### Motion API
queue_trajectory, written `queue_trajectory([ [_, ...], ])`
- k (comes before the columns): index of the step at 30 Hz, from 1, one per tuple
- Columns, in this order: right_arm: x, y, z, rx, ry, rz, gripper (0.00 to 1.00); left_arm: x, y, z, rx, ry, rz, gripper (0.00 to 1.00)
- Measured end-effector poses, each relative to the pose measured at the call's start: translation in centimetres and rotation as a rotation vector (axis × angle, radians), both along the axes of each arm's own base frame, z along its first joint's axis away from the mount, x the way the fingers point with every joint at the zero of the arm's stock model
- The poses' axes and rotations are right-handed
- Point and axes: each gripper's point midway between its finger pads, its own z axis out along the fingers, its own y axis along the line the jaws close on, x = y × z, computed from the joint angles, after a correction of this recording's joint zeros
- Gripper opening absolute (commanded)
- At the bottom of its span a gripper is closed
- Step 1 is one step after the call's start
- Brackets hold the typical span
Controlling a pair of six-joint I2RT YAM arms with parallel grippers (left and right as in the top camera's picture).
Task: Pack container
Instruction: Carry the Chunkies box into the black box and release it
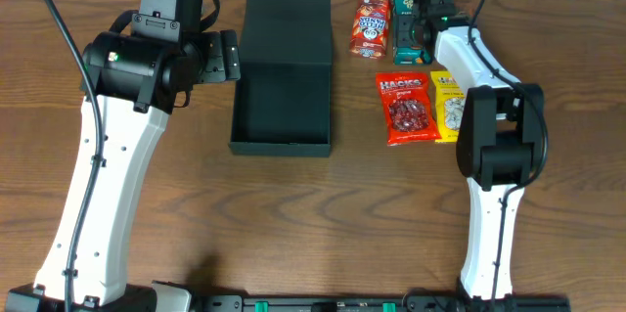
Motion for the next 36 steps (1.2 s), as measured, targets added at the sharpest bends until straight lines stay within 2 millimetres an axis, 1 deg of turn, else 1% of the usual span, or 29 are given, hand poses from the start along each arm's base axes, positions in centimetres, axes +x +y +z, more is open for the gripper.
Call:
queue_trajectory([
  [2, 0.1, 0.0, 0.7, 0.000, 0.002, 0.000, 0.63, 0.0, 0.0, 0.0, 0.000, 0.000, 0.000, 0.95],
  [4, 0.6, 0.1, 2.0, 0.001, -0.009, 0.000, 0.63, 0.0, 0.0, 0.0, 0.000, 0.000, 0.000, 0.95],
  [8, 1.5, 0.2, 5.5, 0.004, -0.036, 0.000, 0.64, 0.0, 0.0, 0.0, 0.000, 0.000, 0.000, 0.95],
  [10, 1.7, 0.3, 6.9, 0.004, -0.039, 0.002, 0.64, 0.0, 0.1, 0.0, 0.005, -0.001, 0.003, 0.95],
  [14, 0.7, 0.8, 8.6, -0.002, 0.004, 0.012, 0.65, 0.0, 1.0, 0.1, 0.049, -0.004, 0.032, 0.95],
  [16, -0.2, 1.9, 9.3, -0.008, 0.034, 0.029, 0.65, 0.0, 2.0, 0.2, 0.089, -0.011, 0.062, 0.95],
  [18, -0.8, 3.8, 10.2, -0.011, 0.044, 0.062, 0.66, 0.1, 3.0, 0.3, 0.120, -0.016, 0.093, 0.95],
  [20, -1.4, 6.2, 10.9, -0.012, 0.047, 0.103, 0.66, 0.2, 4.7, 0.5, 0.145, -0.018, 0.136, 0.95],
  [23, -2.7, 10.0, 11.5, -0.010, 0.061, 0.171, 0.67, 0.1, 7.3, 0.6, 0.166, -0.016, 0.208, 0.95],
  [25, -4.0, 12.7, 11.7, -0.006, 0.081, 0.224, 0.66, -0.1, 9.5, 0.6, 0.173, -0.010, 0.268, 0.95],
  [28, -6.4, 16.6, 11.5, -0.003, 0.123, 0.293, 0.66, -0.7, 12.6, 0.4, 0.165, 0.009, 0.346, 0.95],
  [31, -8.8, 19.9, 11.1, 0.005, 0.169, 0.333, 0.68, -1.5, 14.9, 0.0, 0.139, 0.032, 0.402, 0.95],
  [35, -12.5, 23.6, 10.4, 0.019, 0.241, 0.355, 0.68, -2.4, 16.9, -0.5, 0.088, 0.060, 0.450, 0.95],
  [36, -13.3, 24.4, 10.3, 0.023, 0.257, 0.354, 0.66, -2.7, 17.3, -0.6, 0.079, 0.065, 0.462, 0.95],
])
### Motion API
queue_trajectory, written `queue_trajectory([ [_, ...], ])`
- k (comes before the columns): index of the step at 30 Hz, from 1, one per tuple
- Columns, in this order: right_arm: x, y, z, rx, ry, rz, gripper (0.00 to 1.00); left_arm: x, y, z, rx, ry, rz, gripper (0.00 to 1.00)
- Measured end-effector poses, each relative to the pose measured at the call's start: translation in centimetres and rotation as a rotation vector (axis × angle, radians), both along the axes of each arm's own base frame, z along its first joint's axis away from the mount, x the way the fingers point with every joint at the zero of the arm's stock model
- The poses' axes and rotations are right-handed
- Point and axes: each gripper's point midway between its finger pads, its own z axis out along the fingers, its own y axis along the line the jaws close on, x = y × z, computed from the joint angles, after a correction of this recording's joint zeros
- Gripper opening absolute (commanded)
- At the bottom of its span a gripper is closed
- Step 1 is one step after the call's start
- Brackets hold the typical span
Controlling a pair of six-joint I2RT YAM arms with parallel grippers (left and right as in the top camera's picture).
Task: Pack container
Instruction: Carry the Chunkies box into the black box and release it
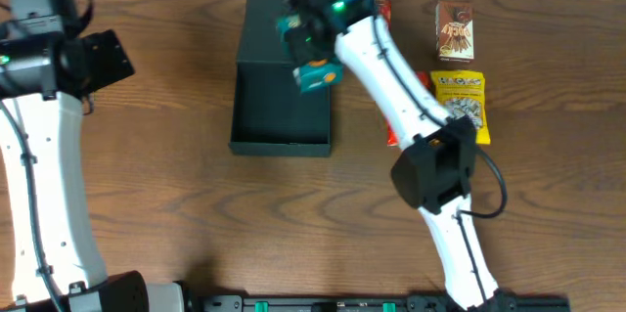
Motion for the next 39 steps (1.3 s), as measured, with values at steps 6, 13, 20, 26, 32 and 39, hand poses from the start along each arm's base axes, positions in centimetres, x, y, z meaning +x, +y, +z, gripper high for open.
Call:
queue_trajectory([
  [6, -4.1, 4.2, -0.4, 0.029, 0.070, -0.032, 0.61, -0.5, 1.0, -0.2, -0.029, 0.000, 0.029, 0.95],
  [13, -6.2, 6.8, -0.3, 0.059, 0.090, -0.101, 0.70, -0.4, 0.8, -0.2, -0.041, -0.002, 0.021, 0.95],
  [20, -6.4, 6.8, -0.3, 0.047, 0.076, -0.148, 0.80, -0.4, 0.7, -0.3, -0.049, -0.004, 0.016, 0.95],
  [26, -6.5, 6.5, -0.4, 0.037, 0.079, -0.162, 0.80, -0.3, 0.4, -0.3, -0.061, -0.007, 0.009, 0.95],
  [32, -6.5, 4.8, -0.7, -0.044, 0.065, -0.183, 0.33, -0.3, 0.4, -0.3, -0.061, -0.007, 0.008, 0.95],
  [39, -5.2, 1.6, -2.5, -0.126, 0.070, -0.212, 0.01, -0.4, 0.3, -0.4, -0.065, -0.001, 0.007, 0.95],
])
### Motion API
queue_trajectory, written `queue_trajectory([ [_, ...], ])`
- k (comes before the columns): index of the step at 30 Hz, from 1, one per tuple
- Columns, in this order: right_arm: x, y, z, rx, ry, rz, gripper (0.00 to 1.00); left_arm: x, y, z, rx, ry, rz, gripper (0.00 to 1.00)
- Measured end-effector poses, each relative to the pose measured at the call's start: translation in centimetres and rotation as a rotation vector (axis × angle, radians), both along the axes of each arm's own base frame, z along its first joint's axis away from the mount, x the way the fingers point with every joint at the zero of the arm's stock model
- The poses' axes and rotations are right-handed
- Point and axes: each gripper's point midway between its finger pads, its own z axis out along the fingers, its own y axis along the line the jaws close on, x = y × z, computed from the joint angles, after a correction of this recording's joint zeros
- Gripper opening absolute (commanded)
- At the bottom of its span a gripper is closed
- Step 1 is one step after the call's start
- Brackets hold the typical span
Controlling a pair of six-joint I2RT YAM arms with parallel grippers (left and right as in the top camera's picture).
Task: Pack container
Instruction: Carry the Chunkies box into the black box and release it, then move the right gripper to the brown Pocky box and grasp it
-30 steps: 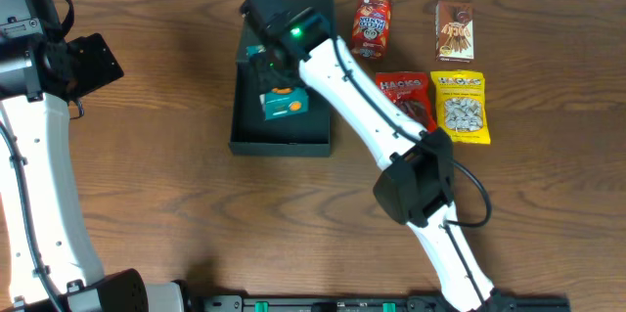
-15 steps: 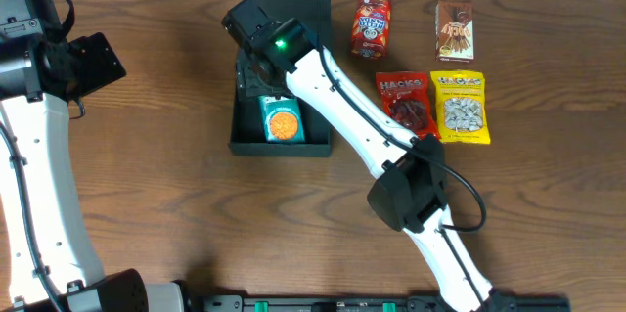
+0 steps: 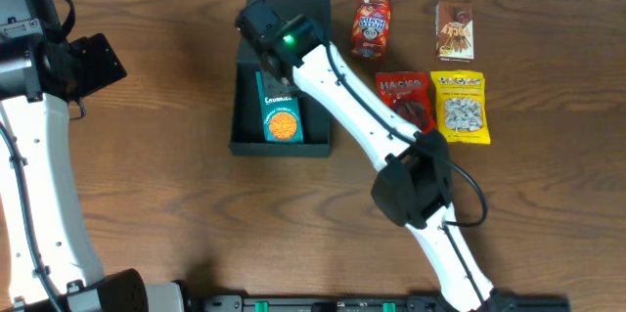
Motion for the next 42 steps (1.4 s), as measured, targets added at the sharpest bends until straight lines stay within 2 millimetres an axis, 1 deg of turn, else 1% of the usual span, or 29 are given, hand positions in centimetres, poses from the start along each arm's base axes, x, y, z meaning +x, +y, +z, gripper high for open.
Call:
queue_trajectory([
  [2, 0.2, -1.4, -1.7, -0.029, 0.031, -0.016, 0.01, 0.0, 0.0, 0.0, 0.000, 0.001, 0.000, 0.95],
  [4, 0.5, -2.4, -3.2, -0.045, 0.051, -0.029, 0.01, 0.0, 0.0, 0.0, -0.001, 0.001, 0.000, 0.95],
  [6, 0.8, -2.8, -4.4, -0.036, 0.063, -0.028, 0.01, 0.0, 0.0, 0.0, 0.000, 0.002, 0.000, 0.95],
  [7, 0.8, -2.7, -5.3, -0.024, 0.075, -0.019, 0.02, 0.0, 0.0, 0.0, 0.000, 0.002, 0.000, 0.95],
  [9, 0.5, -2.4, -6.4, -0.007, 0.097, 0.002, 0.01, -0.1, 0.0, 0.0, -0.001, 0.003, 0.000, 0.95],
  [11, -0.2, -1.8, -7.4, 0.022, 0.131, 0.029, 0.02, -0.1, 0.0, 0.0, -0.001, 0.003, 0.000, 0.95],
  [13, -1.1, -1.1, -8.0, 0.047, 0.165, 0.063, 0.01, -0.1, 0.0, 0.0, -0.001, 0.003, 0.000, 0.95],
  [16, -2.1, -0.1, -8.2, 0.077, 0.198, 0.114, 0.01, -0.1, 0.0, 0.0, -0.001, 0.003, 0.000, 0.95],
  [19, -3.4, 0.5, -8.2, 0.082, 0.239, 0.150, 0.01, -0.1, 0.0, 0.0, -0.001, 0.004, 0.000, 0.95],
  [22, -3.6, 1.0, -8.2, 0.101, 0.245, 0.159, 0.01, -0.1, 0.0, -0.1, -0.002, 0.004, -0.001, 0.95],
  [27, -3.5, 2.7, -7.9, 0.173, 0.238, 0.184, 0.01, 0.0, -0.3, -0.1, -0.016, 0.002, -0.008, 0.95],
  [31, -3.9, 3.1, -7.9, 0.171, 0.240, 0.200, 0.01, -0.1, -0.4, -0.2, -0.022, 0.004, -0.011, 0.95],
  [35, -3.8, 2.7, -8.0, 0.152, 0.235, 0.222, 0.01, -0.2, -0.4, -0.2, -0.023, 0.009, -0.011, 0.95],
  [38, -3.7, 1.5, -7.7, 0.128, 0.251, 0.230, 0.01, -0.3, -0.5, -0.3, -0.027, 0.013, -0.012, 0.95],
  [39, -3.3, 1.0, -7.3, 0.118, 0.248, 0.226, 0.01, -0.3, -0.5, -0.3, -0.027, 0.013, -0.013, 0.95],
  [42, -1.3, -1.2, -5.2, 0.071, 0.198, 0.198, 0.01, -0.3, -0.6, -1.0, -0.032, 0.028, -0.013, 0.95],
])
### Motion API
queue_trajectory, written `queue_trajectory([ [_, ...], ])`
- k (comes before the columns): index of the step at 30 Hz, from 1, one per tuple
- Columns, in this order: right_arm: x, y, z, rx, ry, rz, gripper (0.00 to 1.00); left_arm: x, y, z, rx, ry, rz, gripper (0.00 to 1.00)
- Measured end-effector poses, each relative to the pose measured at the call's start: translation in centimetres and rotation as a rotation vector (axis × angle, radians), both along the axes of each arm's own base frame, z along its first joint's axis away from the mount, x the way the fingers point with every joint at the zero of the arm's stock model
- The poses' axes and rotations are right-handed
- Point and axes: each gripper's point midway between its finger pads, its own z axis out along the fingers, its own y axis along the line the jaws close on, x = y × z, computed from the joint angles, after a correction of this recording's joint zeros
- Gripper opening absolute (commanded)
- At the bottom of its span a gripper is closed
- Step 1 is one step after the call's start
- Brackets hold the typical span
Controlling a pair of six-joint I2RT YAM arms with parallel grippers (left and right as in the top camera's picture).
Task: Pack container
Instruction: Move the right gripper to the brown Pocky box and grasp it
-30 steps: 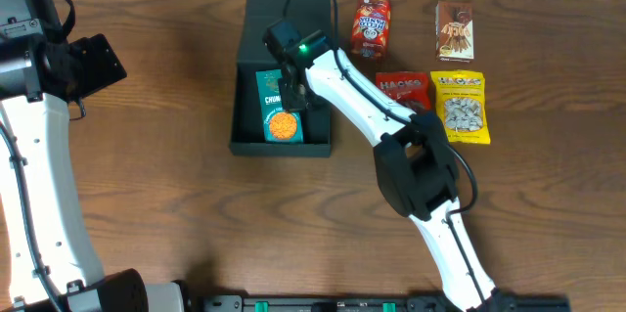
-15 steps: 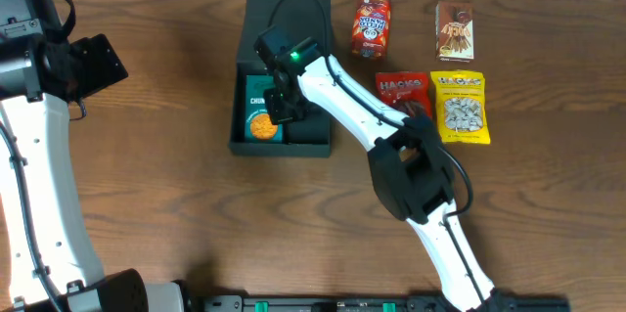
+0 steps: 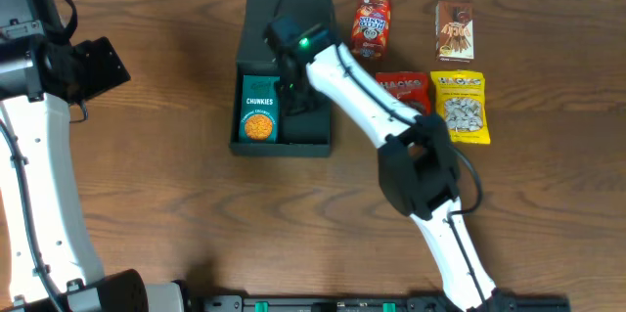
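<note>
The black box (image 3: 315, 134) lies open mid-table, its lid (image 3: 256, 19) folded back toward the far side. A green Chunkies packet (image 3: 259, 109) lies flat in the left part of the tray. My right gripper (image 3: 299, 97) reaches into the tray just right of the packet, apart from it, and looks open with nothing in it. Far off at the left edge of the table hangs my left gripper (image 3: 98, 66); its jaws do not show clearly.
Right of the box lie a red-orange snack packet (image 3: 372, 26), a brown packet (image 3: 455, 30), a red Hacks bag (image 3: 399, 87) partly under my right arm, and a yellow bag (image 3: 460, 107). My right arm crosses over the bags.
The green packet now lies at the left side of the tray instead of its middle. My right gripper has let it go and stands to its right.
My right gripper was at the green packet at the back right, the left arm beside the box. Then it held the packet above the box, the left arm far left. Then the packet was down in the tray, and now lies free.
</note>
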Motion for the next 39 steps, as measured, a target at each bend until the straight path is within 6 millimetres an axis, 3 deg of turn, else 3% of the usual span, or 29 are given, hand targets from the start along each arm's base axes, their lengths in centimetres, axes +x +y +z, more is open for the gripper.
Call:
queue_trajectory([
  [3, 2.9, -2.3, 3.7, -0.023, -0.116, -0.021, 0.01, -0.2, -0.1, -1.9, -0.013, 0.038, -0.001, 0.95],
  [7, 7.0, -6.0, 10.7, 0.010, -0.316, -0.080, 0.01, -0.2, -0.7, -4.8, -0.054, 0.074, -0.015, 0.95],
  [9, 9.3, -9.4, 14.5, 0.029, -0.419, -0.140, 0.02, -0.1, -1.2, -6.4, -0.084, 0.087, -0.026, 0.95],
  [12, 12.2, -15.3, 16.6, 0.007, -0.501, -0.225, 0.10, -0.5, -1.8, -8.0, -0.122, 0.113, -0.037, 0.95],
  [14, 13.9, -18.8, 16.4, -0.011, -0.524, -0.277, 0.27, -0.5, -2.0, -8.4, -0.132, 0.118, -0.041, 0.95],
  [16, 15.6, -22.6, 16.0, -0.026, -0.551, -0.328, 0.63, -0.6, -2.1, -8.6, -0.137, 0.121, -0.042, 0.95],
  [19, 17.5, -26.7, 15.3, -0.019, -0.575, -0.351, 0.89, 0.1, -2.5, -8.4, -0.148, 0.093, -0.060, 0.95],
  [20, 17.9, -27.9, 14.8, -0.018, -0.575, -0.356, 0.94, 0.5, -2.8, -8.3, -0.153, 0.077, -0.072, 0.95],
  [25, 19.5, -32.4, 11.0, -0.044, -0.553, -0.341, 0.99, 4.4, -6.3, -6.7, -0.178, -0.065, -0.226, 0.95],
  [28, 20.6, -33.2, 8.5, -0.048, -0.547, -0.318, 0.99, 6.3, -9.9, -5.7, -0.175, -0.137, -0.346, 0.95],
  [31, 21.3, -33.1, 6.7, -0.034, -0.542, -0.299, 0.99, 6.8, -12.6, -5.3, -0.173, -0.157, -0.416, 0.95],
  [34, 21.5, -33.0, 4.7, -0.031, -0.515, -0.289, 0.99, 6.8, -13.8, -5.4, -0.150, -0.150, -0.443, 0.95],
  [39, 21.3, -32.9, 2.0, -0.033, -0.470, -0.284, 0.99, 6.9, -13.1, -5.4, -0.107, -0.147, -0.426, 0.95],
])
